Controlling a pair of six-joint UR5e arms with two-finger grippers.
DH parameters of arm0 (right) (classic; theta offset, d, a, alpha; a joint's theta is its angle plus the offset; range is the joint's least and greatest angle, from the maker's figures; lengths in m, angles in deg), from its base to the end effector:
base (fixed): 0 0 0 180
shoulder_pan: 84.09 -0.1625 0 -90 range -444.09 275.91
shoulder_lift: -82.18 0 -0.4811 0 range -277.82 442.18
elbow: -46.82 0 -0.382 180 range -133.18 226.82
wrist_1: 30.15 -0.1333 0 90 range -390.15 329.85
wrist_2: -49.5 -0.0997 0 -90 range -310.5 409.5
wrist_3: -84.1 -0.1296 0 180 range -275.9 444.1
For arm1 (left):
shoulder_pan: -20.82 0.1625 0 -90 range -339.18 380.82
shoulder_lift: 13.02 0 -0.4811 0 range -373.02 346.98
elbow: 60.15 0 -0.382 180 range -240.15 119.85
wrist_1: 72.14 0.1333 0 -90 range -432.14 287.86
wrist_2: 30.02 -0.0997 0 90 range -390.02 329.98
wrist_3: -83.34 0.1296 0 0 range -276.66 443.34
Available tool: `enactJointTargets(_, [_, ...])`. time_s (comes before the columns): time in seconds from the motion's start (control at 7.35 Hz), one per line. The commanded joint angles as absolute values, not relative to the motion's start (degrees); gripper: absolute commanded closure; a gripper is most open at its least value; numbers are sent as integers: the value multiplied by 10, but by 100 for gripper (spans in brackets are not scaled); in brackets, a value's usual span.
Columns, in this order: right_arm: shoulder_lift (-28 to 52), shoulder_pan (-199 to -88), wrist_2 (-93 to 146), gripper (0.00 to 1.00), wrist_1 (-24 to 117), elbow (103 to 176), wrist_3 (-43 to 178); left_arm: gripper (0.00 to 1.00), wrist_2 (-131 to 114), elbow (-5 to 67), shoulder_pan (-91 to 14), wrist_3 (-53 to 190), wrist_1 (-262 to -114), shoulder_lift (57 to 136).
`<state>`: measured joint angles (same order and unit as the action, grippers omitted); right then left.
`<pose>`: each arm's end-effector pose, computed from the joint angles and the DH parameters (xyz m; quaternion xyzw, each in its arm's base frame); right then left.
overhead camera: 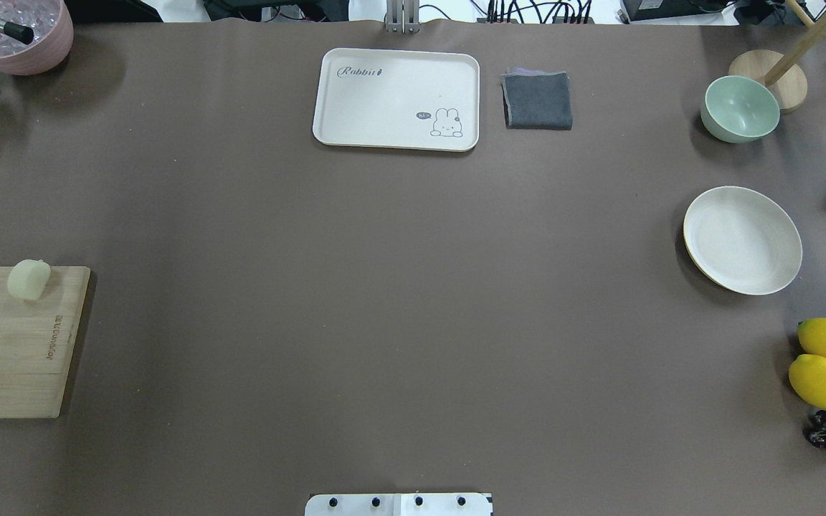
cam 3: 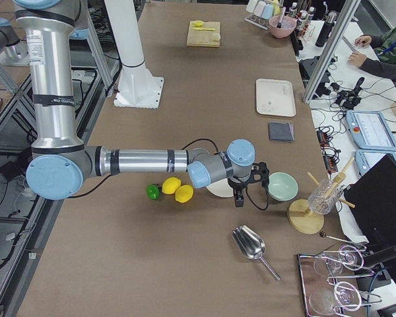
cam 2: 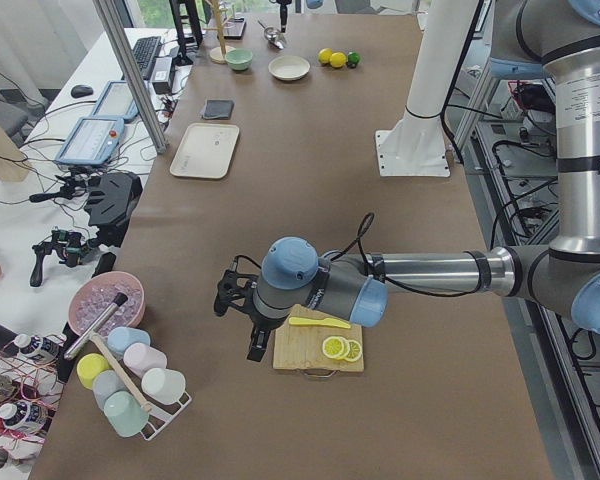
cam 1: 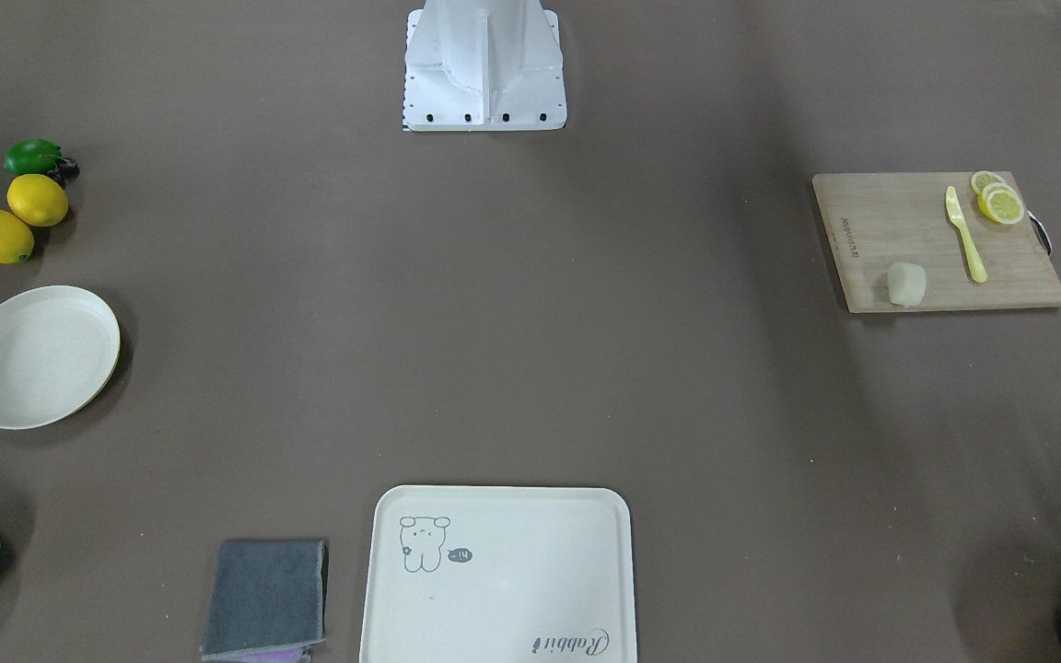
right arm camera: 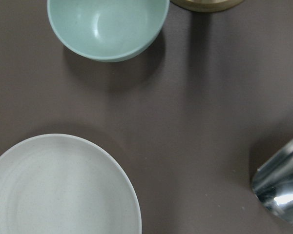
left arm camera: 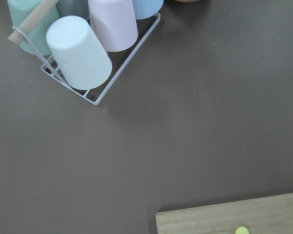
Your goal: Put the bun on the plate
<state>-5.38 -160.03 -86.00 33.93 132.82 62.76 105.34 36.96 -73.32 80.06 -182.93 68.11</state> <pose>-0.0893 -0.5247 0.6952 0.0704 -0.4193 -0.0242 0.9048 -0.0721 -0.4275 0.7032 0.1554 0.3791 0.0047 0.9122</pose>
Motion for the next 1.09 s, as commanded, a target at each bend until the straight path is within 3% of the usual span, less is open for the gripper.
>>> enactJointTargets(0.0, [-47, -1549, -859, 0, 272, 1287, 593, 2, 1053, 370, -733, 792, -1830, 682])
enactJointTargets(0.68, [-54, -1498, -858, 0, 271, 1261, 594, 2, 1053, 371, -733, 793, -1830, 682])
enactJointTargets(0.82, [-57, -1497, -857, 5, 261, 1260, 594, 2, 1053, 371, -733, 793, -1830, 682])
enactJointTargets(0.95, [-61, -1497, -853, 36, 252, 1262, 594, 2, 1053, 371, -733, 793, -1831, 682])
